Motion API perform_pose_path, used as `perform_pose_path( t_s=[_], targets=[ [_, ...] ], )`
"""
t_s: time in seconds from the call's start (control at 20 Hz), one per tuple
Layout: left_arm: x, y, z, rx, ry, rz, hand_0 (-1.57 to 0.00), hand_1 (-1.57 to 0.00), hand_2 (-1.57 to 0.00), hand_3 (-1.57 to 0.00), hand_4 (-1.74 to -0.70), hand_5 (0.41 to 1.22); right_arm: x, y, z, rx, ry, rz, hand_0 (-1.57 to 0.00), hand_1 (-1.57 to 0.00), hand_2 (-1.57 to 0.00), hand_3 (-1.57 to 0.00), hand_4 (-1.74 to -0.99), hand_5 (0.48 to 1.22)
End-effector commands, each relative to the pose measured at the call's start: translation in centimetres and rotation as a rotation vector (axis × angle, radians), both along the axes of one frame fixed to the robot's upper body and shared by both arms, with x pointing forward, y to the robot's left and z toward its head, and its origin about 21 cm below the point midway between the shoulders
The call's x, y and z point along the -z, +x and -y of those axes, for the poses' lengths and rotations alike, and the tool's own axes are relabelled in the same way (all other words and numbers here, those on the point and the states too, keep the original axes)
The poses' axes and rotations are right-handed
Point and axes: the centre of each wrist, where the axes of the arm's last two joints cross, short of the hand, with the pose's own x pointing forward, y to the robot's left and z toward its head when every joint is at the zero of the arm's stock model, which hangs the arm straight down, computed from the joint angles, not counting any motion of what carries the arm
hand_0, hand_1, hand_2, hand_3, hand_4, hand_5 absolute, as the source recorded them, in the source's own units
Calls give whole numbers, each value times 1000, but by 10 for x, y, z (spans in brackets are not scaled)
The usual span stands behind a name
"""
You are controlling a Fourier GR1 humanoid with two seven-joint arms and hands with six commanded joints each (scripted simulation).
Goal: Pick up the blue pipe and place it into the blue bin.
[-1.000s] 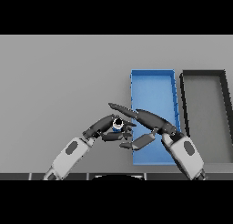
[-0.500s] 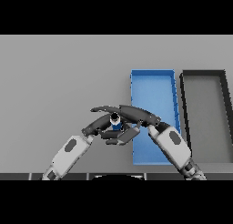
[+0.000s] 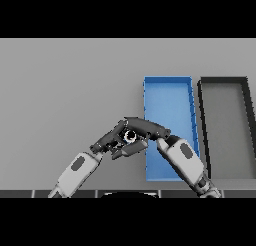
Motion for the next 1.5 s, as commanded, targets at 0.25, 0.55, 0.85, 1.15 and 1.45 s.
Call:
perform_pose_path(
  t_s=[0.25, 0.55, 0.85, 1.15, 1.45],
  targets=[
    [-3, 5, 2, -5, 63, 38, -1499, -1356, -1521, -505, -1734, 1219, 3, -5, 5, -8, 22, 32, -1523, -1524, -1524, -1507, -1473, 1152],
    [-5, 8, -3, 85, 138, 47, -626, -513, -524, -212, -1179, 1213, 0, -7, 3, -16, 37, 31, -1558, -1559, -1559, -1554, -1481, 1203],
    [-3, 9, -5, 30, 203, 77, -163, -134, -137, -55, -880, 842, 2, -11, 1, -21, 63, 11, -1568, -1568, -1568, -1567, -1484, 1216],
    [7, 9, -9, -1, 187, 47, -42, -34, -35, -14, -842, 636, -1, -9, -1, -2, 77, 32, -1570, -1570, -1570, -1570, -1487, 1220],
    [4, 6, -15, -55, 244, -23, -10, -8, -8, -3, -878, 572, -5, -9, 2, -38, 185, -128, -1571, -1571, -1571, -1571, -1492, 1221]
  ],
)
